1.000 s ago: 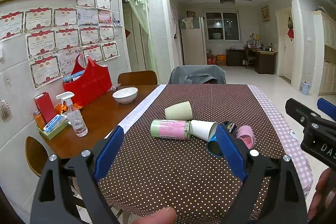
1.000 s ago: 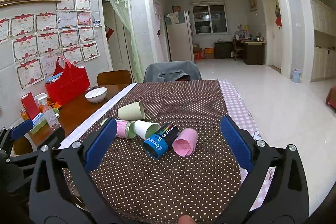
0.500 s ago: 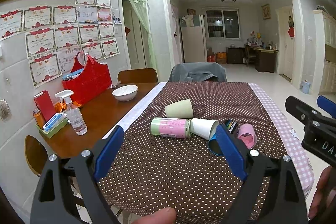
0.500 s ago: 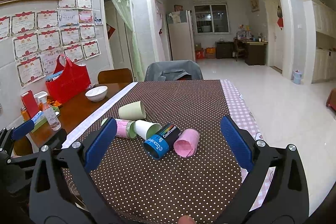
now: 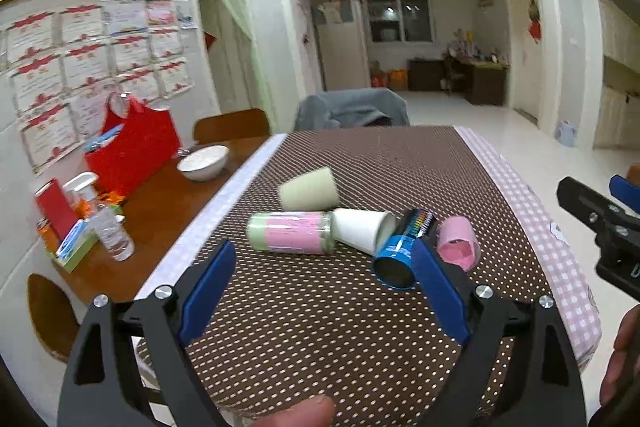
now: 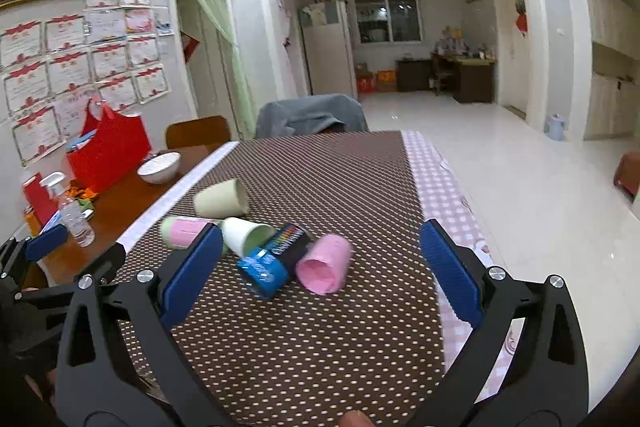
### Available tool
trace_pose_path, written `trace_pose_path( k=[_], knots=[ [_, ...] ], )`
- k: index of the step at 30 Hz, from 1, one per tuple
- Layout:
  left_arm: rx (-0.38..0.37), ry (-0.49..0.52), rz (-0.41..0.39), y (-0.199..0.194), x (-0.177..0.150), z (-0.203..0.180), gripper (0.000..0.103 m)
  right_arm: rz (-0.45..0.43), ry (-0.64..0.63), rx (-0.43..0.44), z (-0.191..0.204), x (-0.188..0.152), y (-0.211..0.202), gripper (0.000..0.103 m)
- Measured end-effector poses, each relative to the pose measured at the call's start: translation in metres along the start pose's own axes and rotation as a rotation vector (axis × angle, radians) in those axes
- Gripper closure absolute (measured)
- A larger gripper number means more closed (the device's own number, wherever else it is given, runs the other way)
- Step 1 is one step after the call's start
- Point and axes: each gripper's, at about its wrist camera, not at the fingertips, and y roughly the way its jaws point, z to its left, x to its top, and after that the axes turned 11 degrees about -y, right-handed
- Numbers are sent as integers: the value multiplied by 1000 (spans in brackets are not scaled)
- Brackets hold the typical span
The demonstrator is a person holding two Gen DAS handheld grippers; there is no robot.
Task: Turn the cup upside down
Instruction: 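Move the left gripper down onto the lying pink cup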
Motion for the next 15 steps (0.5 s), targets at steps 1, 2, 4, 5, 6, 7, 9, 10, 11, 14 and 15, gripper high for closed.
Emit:
trace_pose_path(
  k=[1, 2, 4, 5, 6, 7, 9, 10, 11, 14, 15],
  knots=[
    [-11, 14, 19, 9, 1, -6, 15, 9, 5, -9, -4, -1, 3, 6],
    [-18, 23, 32, 15, 2, -10, 15, 20, 11, -15, -9, -4, 8, 6],
    [-37, 51, 78, 35, 4, -24, 15, 50, 25, -34, -22, -9, 19, 6],
    [-45, 60, 95, 42, 5, -30, 15, 60, 31, -41, -27, -11, 22, 6],
    [-62, 75, 117, 51, 5, -37, 15, 75, 41, -49, -33, -13, 27, 6],
    [-81, 88, 141, 60, 5, -44, 15, 88, 49, -55, -37, -16, 32, 6],
    [-102, 117, 181, 76, 4, -60, 15, 113, 61, -65, -45, -22, 40, 6],
    [-119, 131, 201, 83, 4, -67, 15, 125, 66, -68, -48, -24, 44, 6],
    [-136, 144, 230, 93, 4, -74, 15, 135, 72, -69, -52, -27, 48, 6],
    [-169, 172, 323, 122, 1, -94, 15, 166, 84, -71, -61, -32, 59, 6],
    [-175, 185, 354, 133, -1, -102, 15, 172, 88, -74, -64, -34, 62, 6]
  ],
)
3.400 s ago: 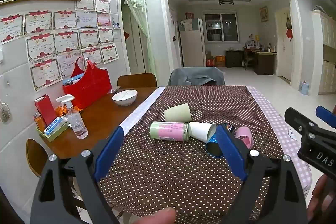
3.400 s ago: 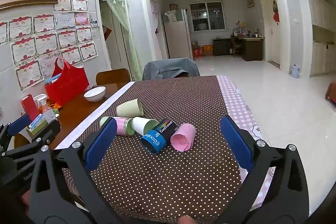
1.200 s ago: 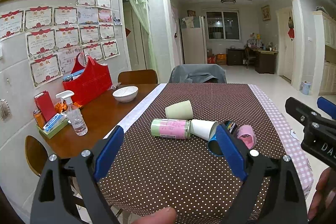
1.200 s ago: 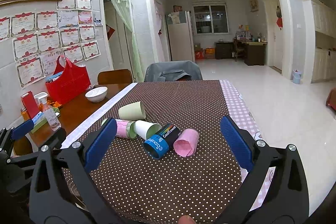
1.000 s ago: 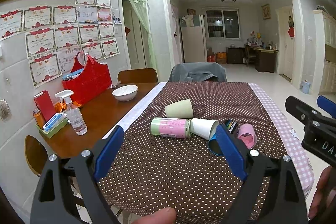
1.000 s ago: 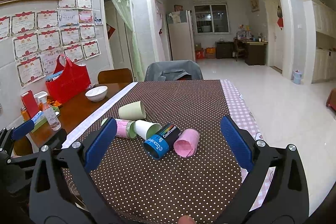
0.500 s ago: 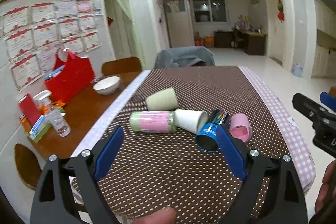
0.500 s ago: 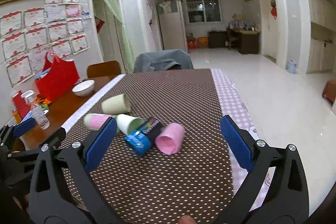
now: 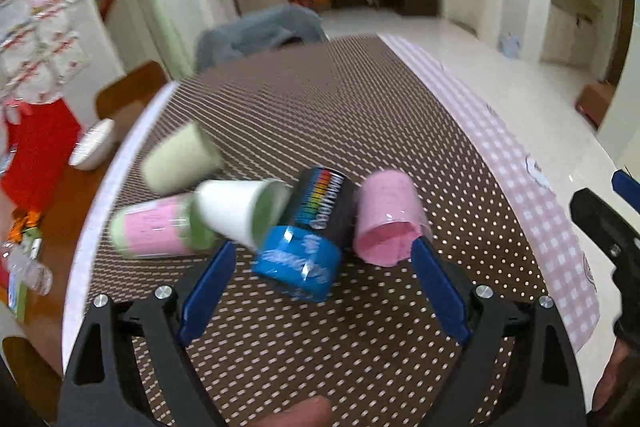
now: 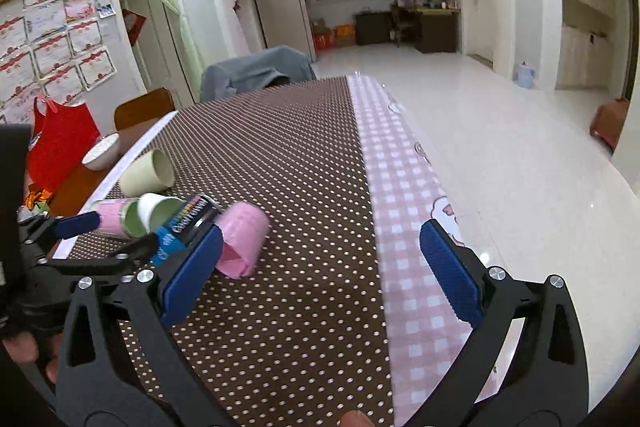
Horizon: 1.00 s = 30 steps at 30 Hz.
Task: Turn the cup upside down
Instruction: 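Move the left gripper down onto the lying pink cup, then close the left gripper on the pink cup and lift it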
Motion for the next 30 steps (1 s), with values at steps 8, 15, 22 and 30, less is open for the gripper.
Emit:
trace_pose_path(
  k=[8, 15, 22, 30],
  knots=[
    [-70, 60, 172, 48, 13, -28, 15, 42, 79, 15, -29, -7, 28, 6],
    [-77, 53, 265, 82, 25, -40, 15, 75, 138, 39, -49, -18, 42, 6],
    [-111, 20, 364, 108, 28, -46, 16, 78, 160, 54, -57, -23, 47, 6],
    [-78, 8, 412, 141, 37, -53, 38, 79, 165, 52, -57, -25, 47, 6]
  ],
)
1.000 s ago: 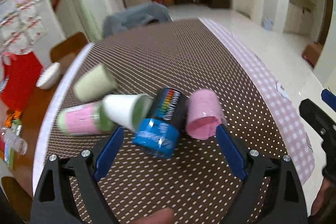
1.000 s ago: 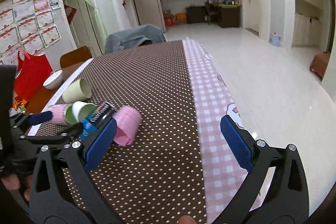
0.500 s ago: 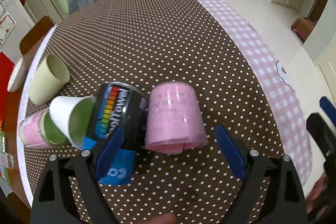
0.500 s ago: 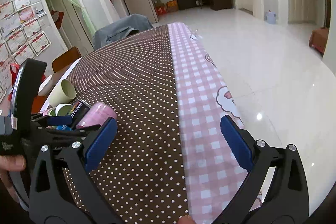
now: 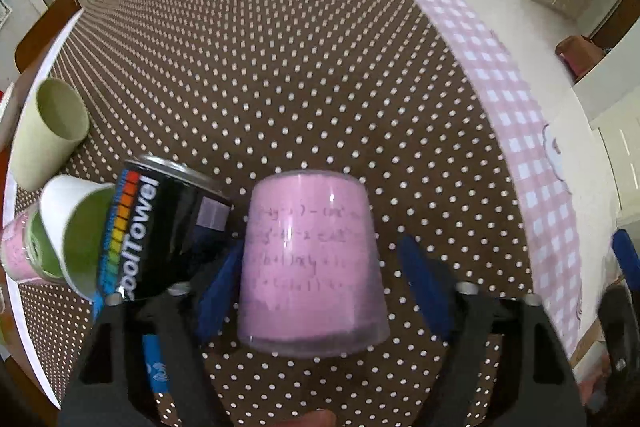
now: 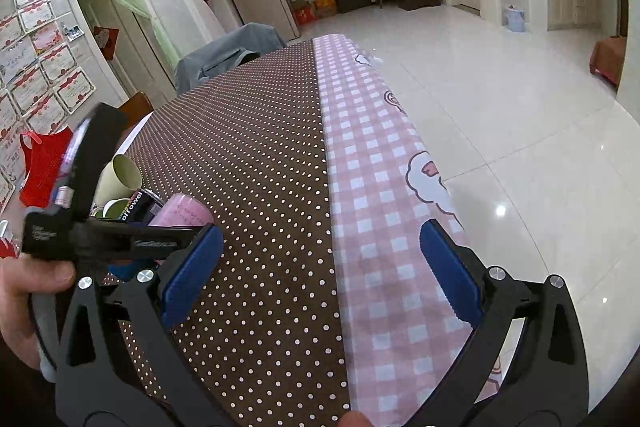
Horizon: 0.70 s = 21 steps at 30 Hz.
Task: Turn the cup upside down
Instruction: 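Close the left gripper on the pink cup and lift it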
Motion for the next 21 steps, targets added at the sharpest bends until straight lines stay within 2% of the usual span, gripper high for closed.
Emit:
trace_pose_path(
  k=[7, 10, 21],
  knots=[
    [-23, 9, 1, 4, 6, 3, 42, 2, -2, -8, 3, -2, -4, 6],
    [-64, 15, -6, -2, -1, 6, 42, -3, -9, -13, 6, -3, -9, 6],
    [-177, 17, -96, -57, -42, 35, 42, -37, -34, -28, 27, -9, -36, 6]
  ],
)
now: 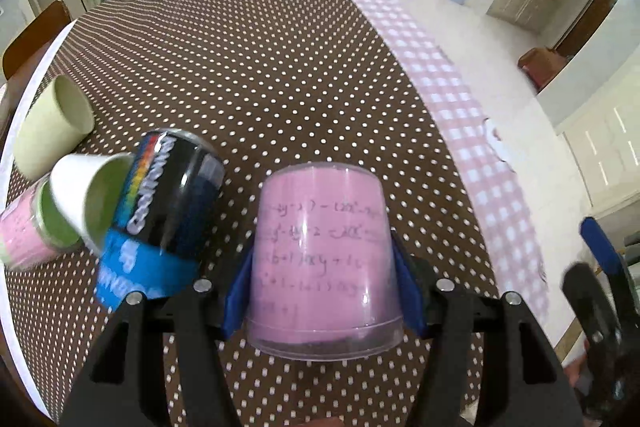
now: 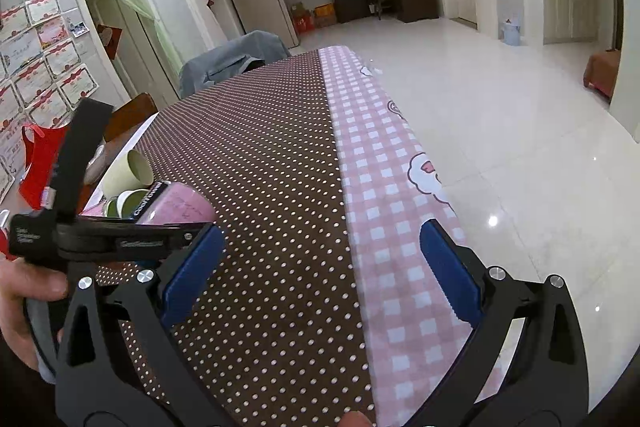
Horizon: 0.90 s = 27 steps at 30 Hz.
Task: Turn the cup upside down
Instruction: 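Close the left gripper on the pink cup and lift it, then lower the pink cup and open the left gripper, releasing it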
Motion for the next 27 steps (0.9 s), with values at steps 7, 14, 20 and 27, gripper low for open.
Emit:
trace_pose_path(
  k=[7, 14, 20, 27],
  knots=[
    [-13, -34, -51, -42, -41, 20, 42, -15, -39, 37, 27, -1, -12, 6],
    [11, -89, -65, -60, -75, 52, 42, -31, -91, 85, 58, -1, -24, 6],
    [38, -118, -39, -55, -107, 69, 42, -43, -125, 126, 79, -5, -33, 6],
    [74, -116, -17, -41, -126, 71, 41, -42, -135, 138, 85, -7, -33, 6]
  ],
)
